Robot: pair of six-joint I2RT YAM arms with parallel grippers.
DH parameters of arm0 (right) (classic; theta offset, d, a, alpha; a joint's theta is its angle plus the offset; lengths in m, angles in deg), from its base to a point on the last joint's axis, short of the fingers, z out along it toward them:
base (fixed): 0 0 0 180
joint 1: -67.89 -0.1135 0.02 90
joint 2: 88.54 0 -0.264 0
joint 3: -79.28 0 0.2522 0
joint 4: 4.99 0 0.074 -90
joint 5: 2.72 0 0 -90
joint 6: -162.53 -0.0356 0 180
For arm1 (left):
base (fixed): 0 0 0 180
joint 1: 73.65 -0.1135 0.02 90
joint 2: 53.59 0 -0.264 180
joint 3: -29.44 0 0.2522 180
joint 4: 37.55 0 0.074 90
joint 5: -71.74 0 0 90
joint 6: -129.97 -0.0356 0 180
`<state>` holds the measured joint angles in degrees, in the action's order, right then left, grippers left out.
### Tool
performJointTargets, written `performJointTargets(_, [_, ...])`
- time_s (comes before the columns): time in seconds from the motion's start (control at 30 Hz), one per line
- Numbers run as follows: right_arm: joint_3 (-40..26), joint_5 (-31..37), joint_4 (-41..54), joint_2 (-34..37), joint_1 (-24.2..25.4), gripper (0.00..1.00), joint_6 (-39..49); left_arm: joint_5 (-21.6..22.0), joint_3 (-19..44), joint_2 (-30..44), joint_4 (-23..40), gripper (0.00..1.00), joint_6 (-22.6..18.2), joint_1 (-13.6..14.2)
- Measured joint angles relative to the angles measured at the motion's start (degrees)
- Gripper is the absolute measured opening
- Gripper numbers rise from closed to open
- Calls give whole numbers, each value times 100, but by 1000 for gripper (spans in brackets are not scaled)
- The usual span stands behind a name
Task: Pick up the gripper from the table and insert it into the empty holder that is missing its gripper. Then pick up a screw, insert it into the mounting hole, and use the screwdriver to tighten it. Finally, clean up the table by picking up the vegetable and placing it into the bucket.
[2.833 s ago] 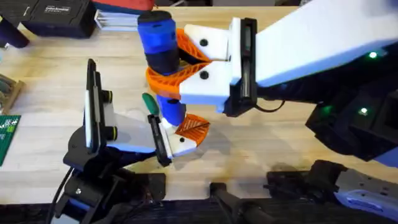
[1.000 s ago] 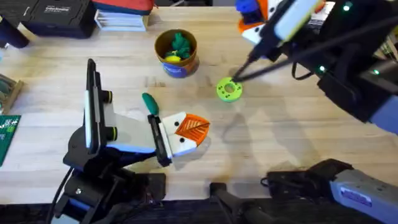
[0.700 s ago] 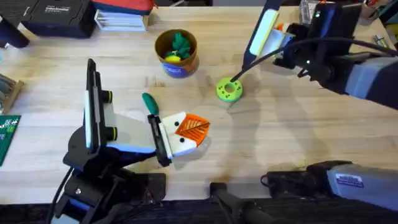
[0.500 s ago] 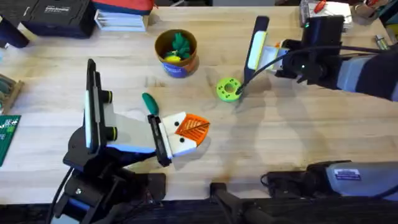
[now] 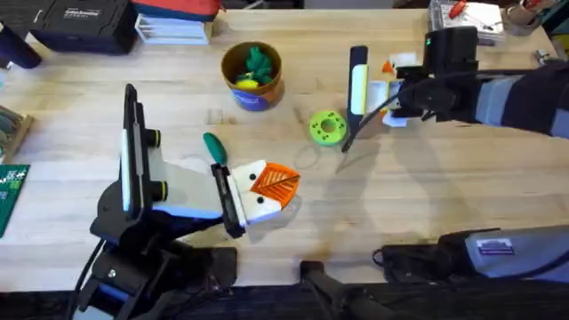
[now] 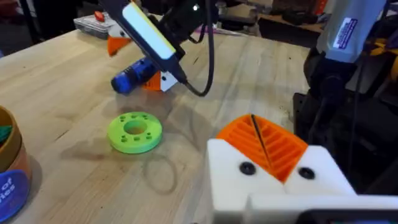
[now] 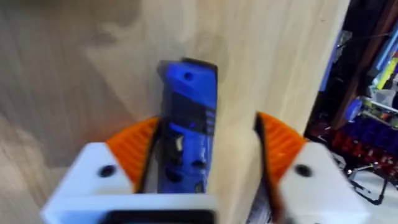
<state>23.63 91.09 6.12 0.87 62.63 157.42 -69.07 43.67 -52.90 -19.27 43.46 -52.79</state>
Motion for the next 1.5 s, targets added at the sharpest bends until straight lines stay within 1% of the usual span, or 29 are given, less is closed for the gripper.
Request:
performJointTargets(0.03, [-59, -8, 49, -29, -4, 910, -1, 2, 0, 0, 0, 7, 0, 0])
performJointTargets(0.07, [-107, -24, 117, -64, -19, 972, -17, 0, 0, 0, 0, 7, 0, 0])
performJointTargets(0.13, [-114, -21, 214, -86, -72, 990, -94, 0, 0, 0, 0, 7, 0, 0])
performJointTargets(0.23, [-114, -8, 244, -97, -162, 993, -464, 0, 0, 0, -2, 7, 0, 0])
performJointTargets(0.3, [-114, -13, 285, -131, -250, 993, -934, 0, 0, 0, -1, 7, 0, 0])
performJointTargets(0.47, [-112, -93, 474, -373, -363, 994, -2462, 0, 0, 0, 0, 7, 0, 0])
performJointTargets(0.57, [-112, -111, 608, -873, -363, 994, -3066, 0, 0, 0, 0, 7, 0, 0])
performJointTargets(0.67, [-112, -125, 1003, -1599, -387, 994, -3405, 0, 0, 0, 0, 7, 0, 0])
performJointTargets(0.87, [-112, -154, 2479, -2847, -597, 994, -4228, 0, 0, 0, -1, 7, 0, 0])
performJointTargets(1.0, [-112, -179, 3436, -3690, -767, 994, -5276, 0, 0, 0, 0, 7, 0, 0])
performJointTargets(1.13, [-112, -200, 4095, -4430, -884, 994, -6530, 0, 0, 0, 0, 7, 0, 0])
performJointTargets(1.2, [-112, -341, 4360, -4746, -906, 994, -7120, 0, 0, 0, 0, 7, 0, 0])
performJointTargets(1.33, [-112, -853, 4698, -5152, -916, 995, -7879, 0, 0, 0, -2, 13, -2, 0])
performJointTargets(1.37, [-112, -1001, 4770, -5201, -920, 994, -8051, 0, 0, -1, -2, 94, -20, 0])
performJointTargets(1.5, [-112, -1428, 4871, -5209, -920, 994, -8585, 3, 0, 0, -7, 726, -21, 0])
